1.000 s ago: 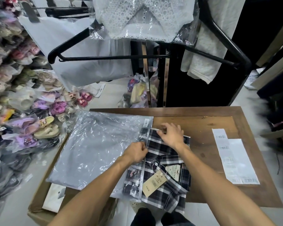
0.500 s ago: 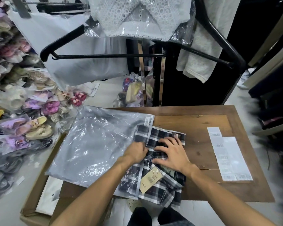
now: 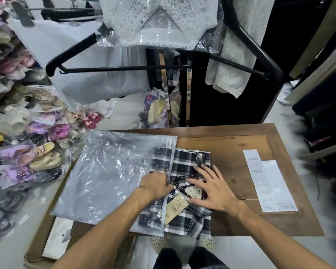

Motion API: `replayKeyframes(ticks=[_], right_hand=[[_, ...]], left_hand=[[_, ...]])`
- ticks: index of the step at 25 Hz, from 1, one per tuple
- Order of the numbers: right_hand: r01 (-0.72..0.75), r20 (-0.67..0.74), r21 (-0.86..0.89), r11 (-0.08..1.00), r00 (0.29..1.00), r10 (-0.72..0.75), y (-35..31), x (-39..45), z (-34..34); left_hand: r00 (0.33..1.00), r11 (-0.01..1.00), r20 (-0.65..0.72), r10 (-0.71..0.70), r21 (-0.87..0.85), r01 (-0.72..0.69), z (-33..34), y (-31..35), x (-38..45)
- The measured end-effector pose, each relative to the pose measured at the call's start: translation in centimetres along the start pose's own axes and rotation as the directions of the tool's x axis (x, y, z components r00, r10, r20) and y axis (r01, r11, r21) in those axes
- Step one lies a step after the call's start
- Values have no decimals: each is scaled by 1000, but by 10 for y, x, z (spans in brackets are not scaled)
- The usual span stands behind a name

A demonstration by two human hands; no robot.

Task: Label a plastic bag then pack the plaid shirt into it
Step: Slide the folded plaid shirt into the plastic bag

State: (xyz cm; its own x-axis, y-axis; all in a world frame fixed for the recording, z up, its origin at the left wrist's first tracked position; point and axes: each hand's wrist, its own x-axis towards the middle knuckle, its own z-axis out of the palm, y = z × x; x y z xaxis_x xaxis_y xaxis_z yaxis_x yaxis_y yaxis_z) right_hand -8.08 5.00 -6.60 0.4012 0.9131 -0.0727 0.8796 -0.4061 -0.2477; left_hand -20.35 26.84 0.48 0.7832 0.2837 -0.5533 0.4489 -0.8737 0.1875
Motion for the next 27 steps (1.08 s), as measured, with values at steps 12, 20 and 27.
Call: replayKeyframes(ticks=[12,20,27], right_hand=[[-19,58,84,996,998,14,-22,25,9],[-263,-135,337,904,937,322,-41,28,-3],[-608,202,628,486,730,652,-37,31,-21]], left_hand=[[988,983,1,152,-106,-151,9,7,-6],[988,992,-107,114,-42,-119,9,-1,-6],[982,980,-114,148,-117,-161,11,6,0]])
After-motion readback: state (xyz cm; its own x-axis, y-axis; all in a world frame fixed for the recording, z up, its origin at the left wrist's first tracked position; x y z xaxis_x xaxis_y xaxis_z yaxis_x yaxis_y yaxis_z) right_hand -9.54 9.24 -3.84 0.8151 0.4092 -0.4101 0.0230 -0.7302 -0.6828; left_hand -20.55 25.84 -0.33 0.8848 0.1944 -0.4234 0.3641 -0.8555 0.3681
